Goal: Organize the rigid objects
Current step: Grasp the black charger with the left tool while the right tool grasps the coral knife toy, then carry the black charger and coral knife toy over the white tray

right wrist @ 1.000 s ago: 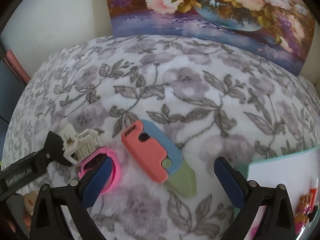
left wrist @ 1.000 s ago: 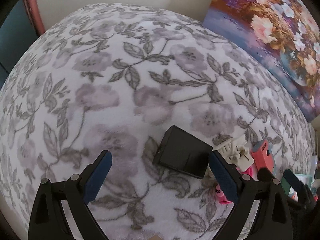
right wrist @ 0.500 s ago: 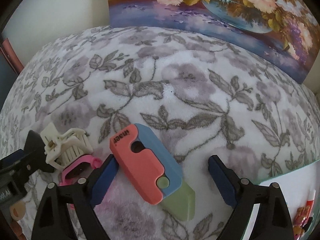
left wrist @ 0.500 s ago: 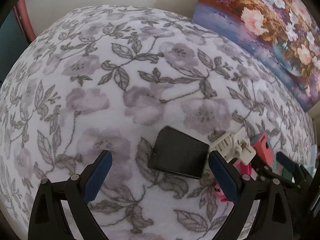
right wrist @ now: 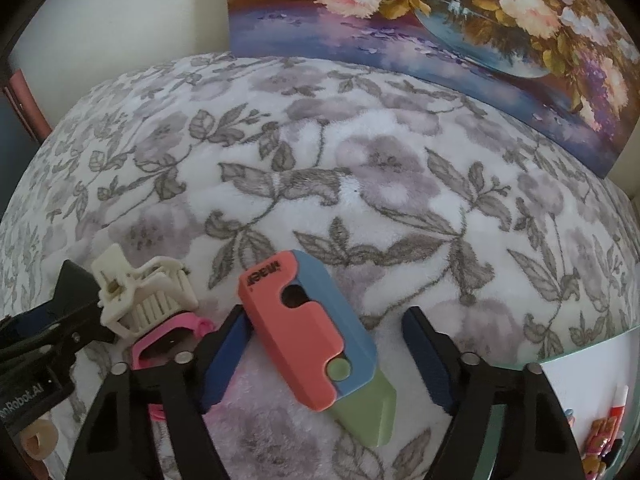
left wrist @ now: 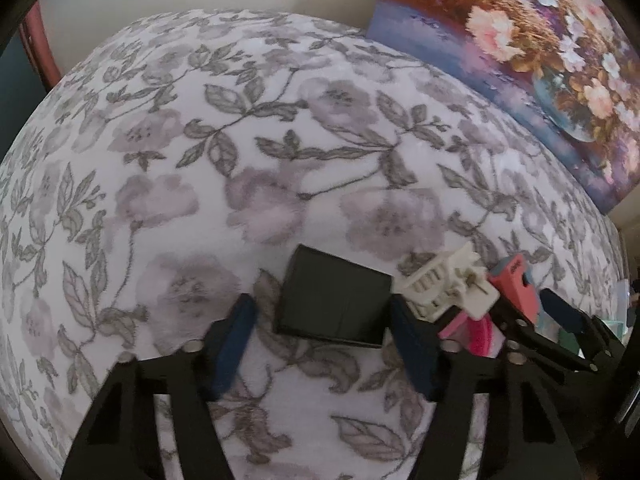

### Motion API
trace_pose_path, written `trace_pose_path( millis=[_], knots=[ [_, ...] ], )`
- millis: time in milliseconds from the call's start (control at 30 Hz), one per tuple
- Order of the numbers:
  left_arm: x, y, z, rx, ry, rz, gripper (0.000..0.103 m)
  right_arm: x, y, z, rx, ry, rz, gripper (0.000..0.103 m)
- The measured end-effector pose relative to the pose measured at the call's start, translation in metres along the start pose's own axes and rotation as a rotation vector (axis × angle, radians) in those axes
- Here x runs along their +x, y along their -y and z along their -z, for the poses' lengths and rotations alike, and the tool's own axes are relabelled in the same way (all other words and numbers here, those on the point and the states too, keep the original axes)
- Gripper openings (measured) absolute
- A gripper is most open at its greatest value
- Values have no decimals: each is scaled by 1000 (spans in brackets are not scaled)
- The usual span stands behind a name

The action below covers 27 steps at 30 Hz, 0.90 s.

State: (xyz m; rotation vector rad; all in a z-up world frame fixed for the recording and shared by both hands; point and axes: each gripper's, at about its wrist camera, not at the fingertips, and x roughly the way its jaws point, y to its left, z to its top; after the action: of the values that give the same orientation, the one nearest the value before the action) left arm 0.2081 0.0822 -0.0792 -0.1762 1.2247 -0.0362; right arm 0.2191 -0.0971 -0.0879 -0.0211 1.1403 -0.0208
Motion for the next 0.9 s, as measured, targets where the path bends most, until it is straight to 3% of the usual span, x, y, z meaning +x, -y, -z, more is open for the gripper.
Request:
trace_pose_path(
  millis=[133,267,633,900],
  knots=[
    [1,10,0,13,8,-14,59,-3,-6,3,-23,3,-11,58],
    [-4,11,7,1,3,-23,59,-8,-6,10,-18,5,-19,51],
    [-19,13,34,23,-18,-68,59,-28,-1,45,28,-41,-45,50],
    [-49,18,57,-7,-6,-24,59,-55,4,74,52,-63,-64,50]
  ],
)
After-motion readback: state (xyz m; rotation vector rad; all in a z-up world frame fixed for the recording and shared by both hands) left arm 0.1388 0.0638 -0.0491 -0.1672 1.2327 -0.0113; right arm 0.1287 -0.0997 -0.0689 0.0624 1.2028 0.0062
